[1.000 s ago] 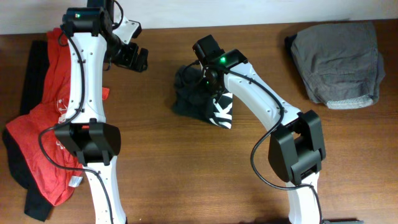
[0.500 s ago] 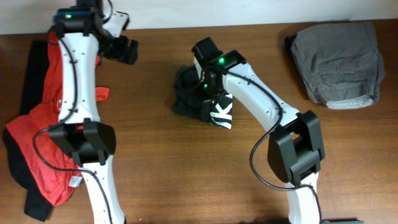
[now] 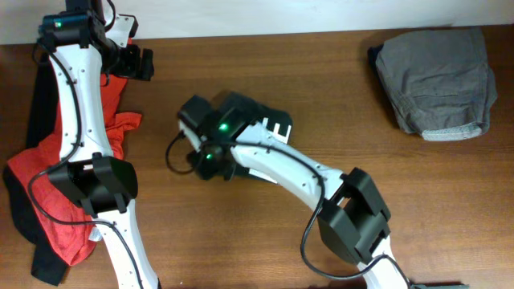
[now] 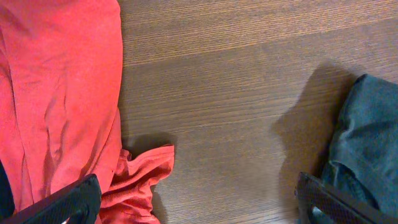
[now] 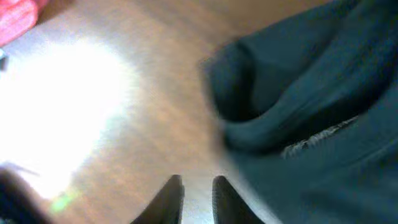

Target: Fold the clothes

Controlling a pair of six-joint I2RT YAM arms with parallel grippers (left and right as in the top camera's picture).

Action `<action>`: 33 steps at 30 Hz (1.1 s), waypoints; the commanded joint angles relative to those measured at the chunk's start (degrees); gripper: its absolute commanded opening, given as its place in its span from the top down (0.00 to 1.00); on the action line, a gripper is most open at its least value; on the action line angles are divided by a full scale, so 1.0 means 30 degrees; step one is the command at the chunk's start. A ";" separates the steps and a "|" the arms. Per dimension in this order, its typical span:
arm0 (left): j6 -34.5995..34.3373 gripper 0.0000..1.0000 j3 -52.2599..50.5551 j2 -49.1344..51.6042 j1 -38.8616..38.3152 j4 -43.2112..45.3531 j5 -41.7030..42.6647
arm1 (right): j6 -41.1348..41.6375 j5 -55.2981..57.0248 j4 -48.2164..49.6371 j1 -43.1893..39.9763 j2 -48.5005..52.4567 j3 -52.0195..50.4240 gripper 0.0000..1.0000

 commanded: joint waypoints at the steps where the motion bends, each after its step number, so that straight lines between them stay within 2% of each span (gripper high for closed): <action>1: -0.0313 0.01 0.0087 -0.0546 0.0022 0.0080 -0.0007 | -0.0073 -0.0095 -0.0036 0.0270 -0.0029 0.0102 0.53; 4: -0.0313 0.01 0.0087 -0.0525 0.0022 0.0066 -0.0007 | -0.0066 -0.0102 -0.0211 0.0000 -0.0066 0.0117 0.45; 12: -0.0313 0.01 -0.0087 -0.0160 0.0022 0.0000 0.0000 | 0.1523 0.0240 -0.1749 -0.2980 -0.0911 0.0124 0.43; 14: -0.0313 0.01 -0.0277 -0.0102 0.0022 0.0022 -0.0007 | 0.1800 0.0175 -0.2608 -0.4087 -0.0911 0.0117 0.52; 16: -0.0313 0.01 -0.0415 -0.0015 0.0022 0.0036 0.0000 | 0.1785 0.0182 -0.3286 -0.4940 -0.0838 0.0109 0.70; 18: -0.0313 0.01 -0.0852 0.0029 0.0022 0.0328 0.0000 | 0.1450 0.0182 -0.3643 -0.5792 -0.0641 0.0102 0.93; 19: -0.0313 0.01 -0.0998 0.0029 0.0022 0.0437 0.0029 | 0.1202 0.0182 -0.3614 -0.6076 -0.0546 0.0073 0.96; 25: -0.0015 0.01 -0.1494 0.0029 -0.0146 0.0656 0.1377 | 0.0699 0.0175 -0.3075 -0.7599 0.0780 0.0058 0.96; 33: -0.0022 0.01 -0.1494 0.0066 -0.0495 0.0699 0.1370 | -0.0845 -0.0510 -0.2280 -0.8750 0.2790 0.0058 0.96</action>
